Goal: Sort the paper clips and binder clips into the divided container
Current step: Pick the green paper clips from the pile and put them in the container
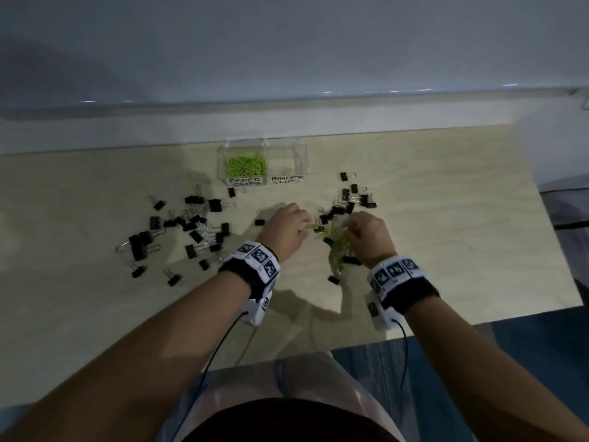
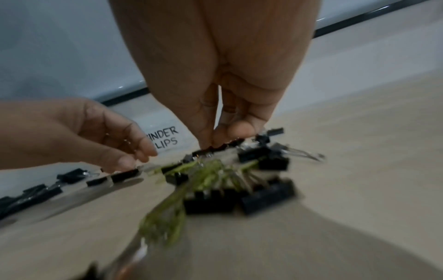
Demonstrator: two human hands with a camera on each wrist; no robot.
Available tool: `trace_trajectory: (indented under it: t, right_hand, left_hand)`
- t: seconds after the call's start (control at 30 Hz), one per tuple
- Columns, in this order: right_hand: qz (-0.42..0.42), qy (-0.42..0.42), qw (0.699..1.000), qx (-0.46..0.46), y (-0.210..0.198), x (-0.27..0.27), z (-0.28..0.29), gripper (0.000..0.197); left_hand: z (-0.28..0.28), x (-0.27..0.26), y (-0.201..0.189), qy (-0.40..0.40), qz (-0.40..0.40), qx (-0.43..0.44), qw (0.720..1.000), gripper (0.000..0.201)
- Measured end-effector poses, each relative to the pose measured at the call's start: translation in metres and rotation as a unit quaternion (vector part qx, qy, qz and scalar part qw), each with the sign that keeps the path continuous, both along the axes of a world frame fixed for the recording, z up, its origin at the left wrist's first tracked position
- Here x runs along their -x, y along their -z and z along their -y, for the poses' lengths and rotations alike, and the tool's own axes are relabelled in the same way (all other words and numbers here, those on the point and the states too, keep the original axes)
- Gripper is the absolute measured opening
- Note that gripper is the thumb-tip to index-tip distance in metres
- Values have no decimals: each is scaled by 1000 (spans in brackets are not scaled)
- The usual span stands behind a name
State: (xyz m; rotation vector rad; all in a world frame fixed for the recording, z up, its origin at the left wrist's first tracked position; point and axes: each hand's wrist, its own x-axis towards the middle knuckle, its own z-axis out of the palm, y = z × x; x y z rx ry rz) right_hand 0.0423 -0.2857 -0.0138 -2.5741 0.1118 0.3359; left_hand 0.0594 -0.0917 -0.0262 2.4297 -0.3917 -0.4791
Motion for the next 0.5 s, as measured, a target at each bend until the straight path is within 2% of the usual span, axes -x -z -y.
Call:
trace_trajectory:
  t: [0.13,0.2,0.33,0.5]
  right_hand:
    - [17,17,1000,0,12,27,5,14]
    - [27,17,999,0,13,33,-2,11]
    - [45,12,999,25,15,36,-19,21]
    - [21,10,998,55,19,35,-24,20]
  left_hand:
    - [27,2,7,17,16,-51,998,39]
    - [33,1,8,21,27,-58,998,33]
    - [36,0,6,18,34,-65,997,18]
    - [26,7,9,26,41,-73,996,7]
